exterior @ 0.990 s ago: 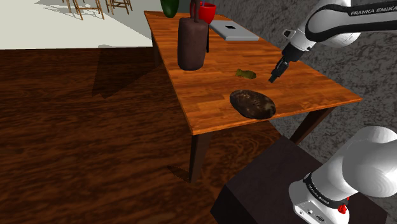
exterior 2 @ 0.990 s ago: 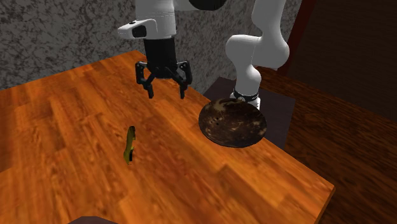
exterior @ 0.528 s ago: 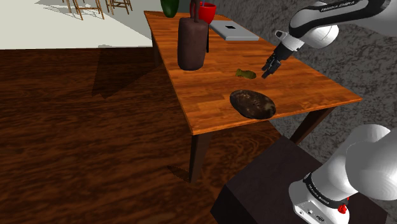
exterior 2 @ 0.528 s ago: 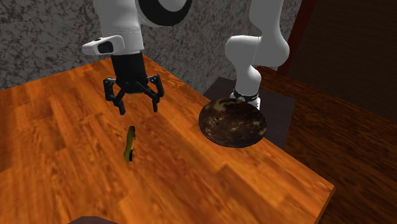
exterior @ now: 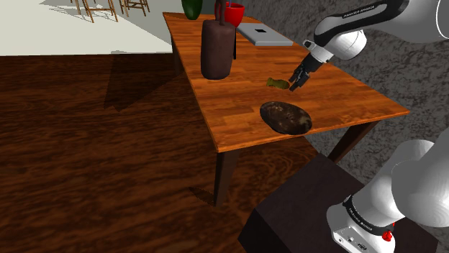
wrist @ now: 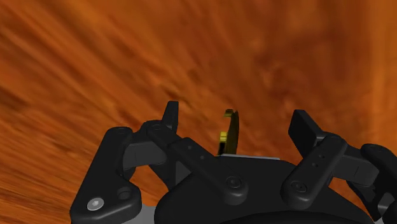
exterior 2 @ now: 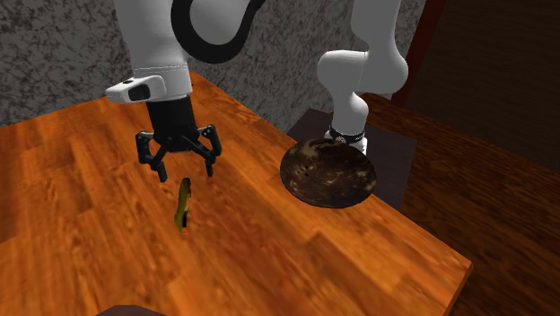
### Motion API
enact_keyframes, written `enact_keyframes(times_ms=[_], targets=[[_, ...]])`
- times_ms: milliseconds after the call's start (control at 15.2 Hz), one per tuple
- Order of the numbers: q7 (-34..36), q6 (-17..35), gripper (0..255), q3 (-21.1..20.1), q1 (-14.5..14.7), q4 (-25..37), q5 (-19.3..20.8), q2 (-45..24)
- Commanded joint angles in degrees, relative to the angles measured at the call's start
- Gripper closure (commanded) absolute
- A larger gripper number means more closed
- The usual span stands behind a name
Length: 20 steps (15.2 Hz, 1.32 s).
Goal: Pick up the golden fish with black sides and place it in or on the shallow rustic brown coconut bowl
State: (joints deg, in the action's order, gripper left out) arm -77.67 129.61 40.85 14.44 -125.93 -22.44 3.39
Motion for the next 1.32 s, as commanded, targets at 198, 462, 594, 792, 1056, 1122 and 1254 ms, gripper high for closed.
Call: enact_keyframes(times_ms=[198,462,594,792,1056,1122,1254], targets=[[-1.11,1.48,0,-0.12,0.35,-0.54,-1.77,-1.48],[-1.11,1.48,0,-0.12,0.35,-0.54,-1.78,-1.48],[-1.10,1.47,255,-0.12,0.35,-0.54,-1.76,-1.47],[-1.08,1.44,255,-0.13,0.35,-0.50,-1.75,-1.47],[-1.27,1.54,255,-0.11,0.36,-0.48,-2.00,-1.71],[-1.26,1.58,255,-0.11,0.36,-0.56,-1.96,-1.64],[-0.48,0.91,255,-0.16,0.33,-0.20,-1.12,-0.99]])
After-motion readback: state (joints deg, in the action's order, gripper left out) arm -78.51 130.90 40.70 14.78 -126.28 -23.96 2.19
